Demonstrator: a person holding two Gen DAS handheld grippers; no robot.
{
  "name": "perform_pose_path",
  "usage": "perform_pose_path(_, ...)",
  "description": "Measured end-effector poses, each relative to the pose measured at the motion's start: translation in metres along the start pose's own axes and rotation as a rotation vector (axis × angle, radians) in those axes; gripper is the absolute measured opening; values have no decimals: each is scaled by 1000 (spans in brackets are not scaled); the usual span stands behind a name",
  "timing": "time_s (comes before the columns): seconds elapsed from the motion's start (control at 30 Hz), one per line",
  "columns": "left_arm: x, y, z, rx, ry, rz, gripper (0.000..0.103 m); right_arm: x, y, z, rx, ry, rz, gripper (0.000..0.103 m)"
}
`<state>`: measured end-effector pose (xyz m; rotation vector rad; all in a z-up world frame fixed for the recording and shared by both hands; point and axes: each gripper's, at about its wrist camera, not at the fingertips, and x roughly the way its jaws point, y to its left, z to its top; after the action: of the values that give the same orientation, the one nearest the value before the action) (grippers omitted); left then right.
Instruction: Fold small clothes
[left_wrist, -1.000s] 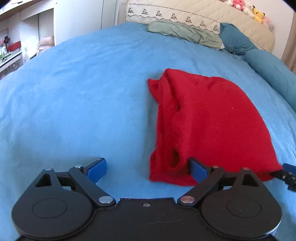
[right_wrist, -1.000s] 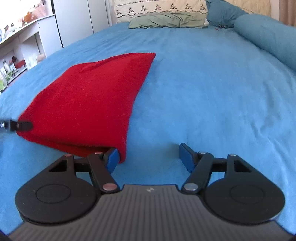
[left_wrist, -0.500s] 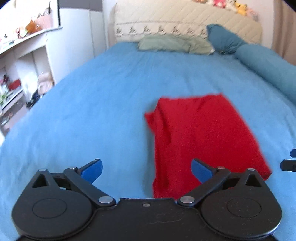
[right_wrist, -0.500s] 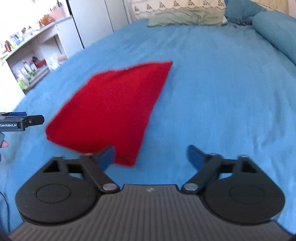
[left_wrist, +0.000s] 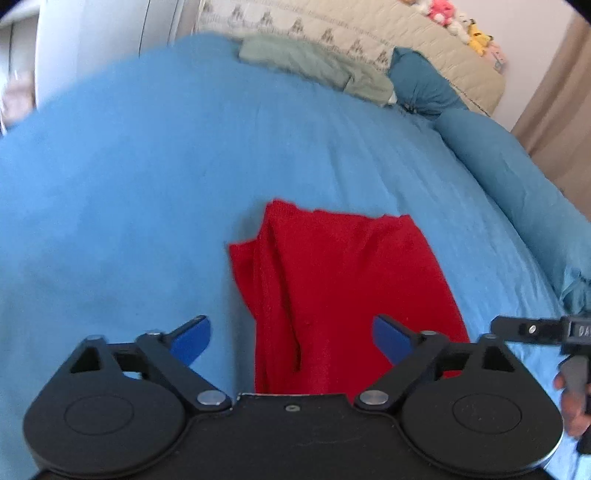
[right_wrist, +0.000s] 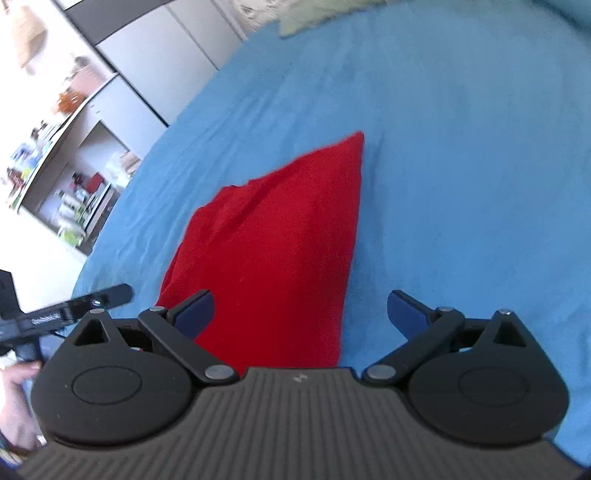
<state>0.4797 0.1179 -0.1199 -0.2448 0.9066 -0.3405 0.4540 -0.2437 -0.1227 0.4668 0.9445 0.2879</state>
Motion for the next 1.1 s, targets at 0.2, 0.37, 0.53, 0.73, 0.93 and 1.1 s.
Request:
perform_pose_path(0.2, 37, 22, 2, -127, 58, -82, 64, 33, -4, 0, 15, 18, 6, 103)
perform_pose_path(0.37, 49, 22, -5, -159, 67, -112, 51, 58, -6, -1, 26, 72, 9, 80)
perform_pose_path(0.53, 36, 5, -3, -138, 38, -53, 25, 51, 9, -2, -21, 18, -13, 43)
perform_pose_path(0.73, -2, -42, -8, -21, -4, 1, 22, 7, 30, -5, -91, -53, -42, 39)
perform_pose_path(0.93, -66, -100, -43, 47, -57, -20, 22, -78, 33, -35, -149, -95, -30, 39)
perform_pose_path(1.1, -90, -137, -91, 76, -46, -37, 22, -133, 13, -84, -144, -114, -58, 39)
